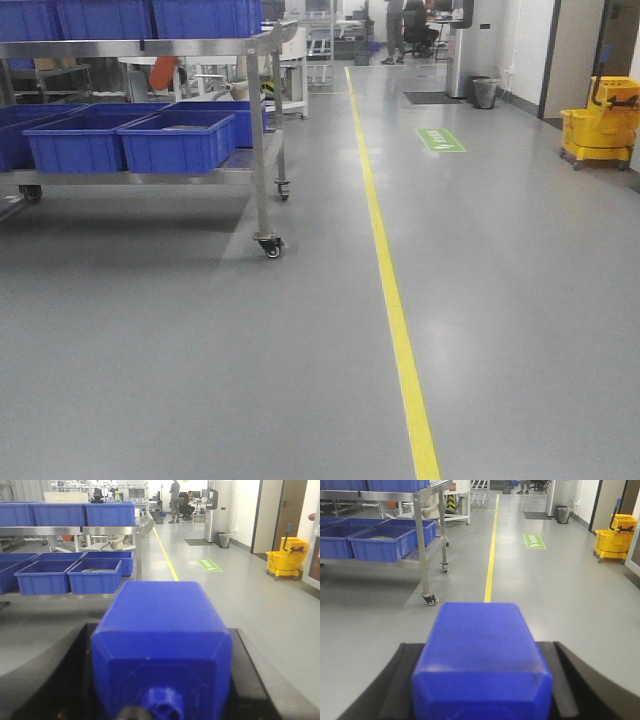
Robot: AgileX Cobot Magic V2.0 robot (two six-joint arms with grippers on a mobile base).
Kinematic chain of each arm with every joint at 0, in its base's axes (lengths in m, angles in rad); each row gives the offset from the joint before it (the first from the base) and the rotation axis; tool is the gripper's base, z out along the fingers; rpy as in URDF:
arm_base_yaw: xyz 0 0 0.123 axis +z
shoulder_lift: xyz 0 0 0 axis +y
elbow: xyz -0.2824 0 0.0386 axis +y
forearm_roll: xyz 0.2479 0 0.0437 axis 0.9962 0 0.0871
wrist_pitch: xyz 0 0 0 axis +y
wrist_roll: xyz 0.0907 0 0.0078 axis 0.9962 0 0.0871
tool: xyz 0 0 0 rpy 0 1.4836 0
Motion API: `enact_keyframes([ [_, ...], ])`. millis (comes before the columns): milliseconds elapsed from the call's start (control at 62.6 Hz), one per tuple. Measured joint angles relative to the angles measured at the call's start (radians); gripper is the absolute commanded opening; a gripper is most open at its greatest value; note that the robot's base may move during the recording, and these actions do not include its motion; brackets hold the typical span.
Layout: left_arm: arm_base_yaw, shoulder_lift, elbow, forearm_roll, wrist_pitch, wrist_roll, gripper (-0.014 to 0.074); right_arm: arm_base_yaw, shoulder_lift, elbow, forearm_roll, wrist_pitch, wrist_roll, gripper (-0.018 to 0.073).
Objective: Pick and sort blue part to right shelf
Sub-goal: 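Drive the base away from the table along the aisle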
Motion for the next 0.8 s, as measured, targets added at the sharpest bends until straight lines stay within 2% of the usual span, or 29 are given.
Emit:
enact_keyframes([
  [799,0.001,0.0,0.0,0.0,0.002,0.0,0.0365,0.0,0.0,0.0,0.0,0.0,0.0,0.0373],
])
